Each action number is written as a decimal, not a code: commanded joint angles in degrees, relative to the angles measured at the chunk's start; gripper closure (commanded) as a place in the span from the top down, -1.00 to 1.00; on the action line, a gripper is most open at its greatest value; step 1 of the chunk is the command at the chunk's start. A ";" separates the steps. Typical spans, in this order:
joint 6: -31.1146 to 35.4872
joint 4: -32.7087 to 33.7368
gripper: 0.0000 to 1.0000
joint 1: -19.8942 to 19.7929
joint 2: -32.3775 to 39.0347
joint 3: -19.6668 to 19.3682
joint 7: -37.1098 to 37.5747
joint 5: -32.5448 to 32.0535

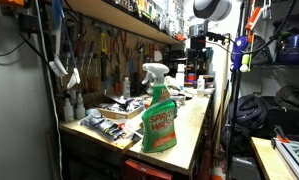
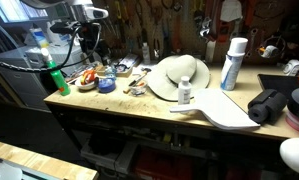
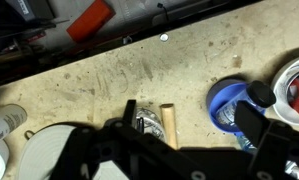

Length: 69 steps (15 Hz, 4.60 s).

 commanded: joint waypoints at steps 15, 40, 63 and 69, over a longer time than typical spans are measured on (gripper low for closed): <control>32.91 6.41 1.00 -2.37 22.74 -2.69 1.70 11.07; 24.28 9.49 -0.78 -3.64 22.30 1.17 0.32 13.18; 2.10 4.15 -0.78 1.16 15.47 2.27 -11.87 24.86; 13.82 3.43 -0.78 1.11 20.17 2.70 -9.72 27.73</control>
